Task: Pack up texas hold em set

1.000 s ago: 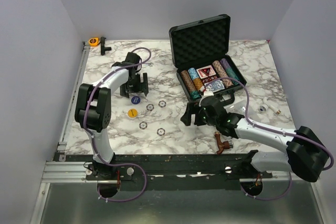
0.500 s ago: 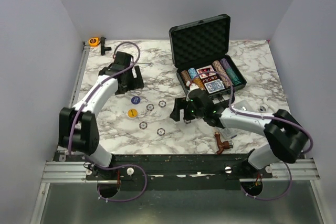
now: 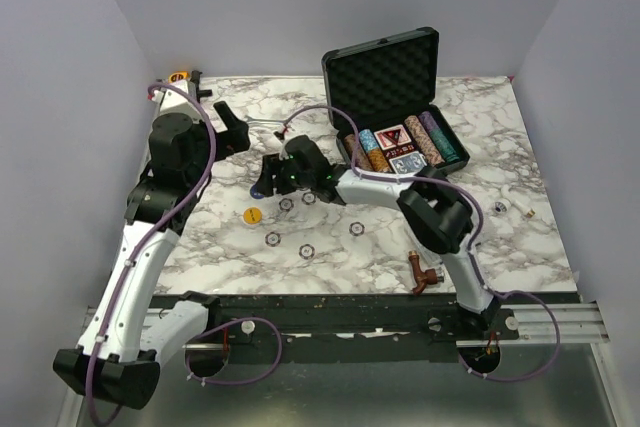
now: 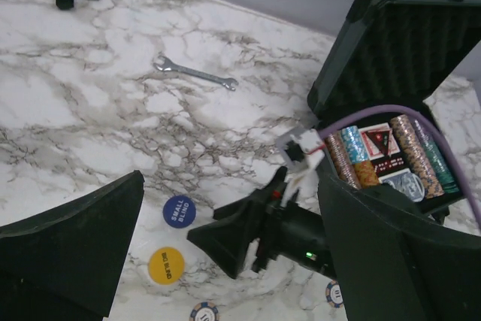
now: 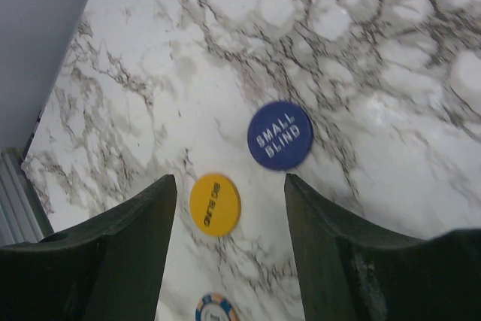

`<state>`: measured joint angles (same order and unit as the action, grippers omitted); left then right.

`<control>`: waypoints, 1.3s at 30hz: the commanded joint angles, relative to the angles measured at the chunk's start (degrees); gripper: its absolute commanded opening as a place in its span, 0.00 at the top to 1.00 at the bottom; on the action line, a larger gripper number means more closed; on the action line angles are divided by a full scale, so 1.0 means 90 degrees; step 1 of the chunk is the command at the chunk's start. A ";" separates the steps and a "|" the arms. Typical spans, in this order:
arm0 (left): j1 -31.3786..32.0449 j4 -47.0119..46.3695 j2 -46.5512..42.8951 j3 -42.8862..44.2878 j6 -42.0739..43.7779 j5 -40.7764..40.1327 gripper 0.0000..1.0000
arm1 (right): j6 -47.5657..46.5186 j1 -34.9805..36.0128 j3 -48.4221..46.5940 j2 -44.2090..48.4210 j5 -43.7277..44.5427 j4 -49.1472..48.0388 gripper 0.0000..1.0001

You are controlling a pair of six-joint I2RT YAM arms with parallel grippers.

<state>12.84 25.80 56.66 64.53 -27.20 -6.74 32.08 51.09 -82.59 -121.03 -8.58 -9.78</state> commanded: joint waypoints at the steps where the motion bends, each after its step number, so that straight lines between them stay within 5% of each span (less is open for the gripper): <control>1: -0.0025 -0.0309 -0.0378 -0.0111 0.0210 0.0241 0.02 | -0.0018 0.0105 -0.1355 -0.1071 -0.0481 0.0029 0.42; 10: -0.0021 -0.0295 -0.0544 -0.0054 0.0103 0.0721 0.01 | -0.0161 0.0119 -0.2703 -0.2207 -0.0825 0.0245 0.60; 20: -0.0030 -0.0249 -0.0355 0.0015 0.0063 0.0970 0.01 | -0.0418 0.0116 -0.2810 -0.2614 -0.0751 0.0537 0.62; 25: -0.0030 -0.0241 -0.0274 0.0040 0.0054 0.1057 0.01 | -0.0934 0.0111 -0.1813 -0.2067 -0.0038 0.0923 0.62; 33: -0.0039 -0.0151 -0.0266 0.0129 0.0073 0.1082 0.02 | -0.1131 0.0107 0.1355 0.0110 0.0922 0.1366 0.64; 39: -0.0429 0.0006 -0.0060 0.0256 -0.0044 0.1273 0.01 | -0.1441 0.0360 0.1704 0.0745 0.0783 0.1054 0.55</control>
<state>11.62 24.80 55.20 64.71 -26.59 2.13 22.90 51.94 -68.42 -113.99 -3.40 -3.40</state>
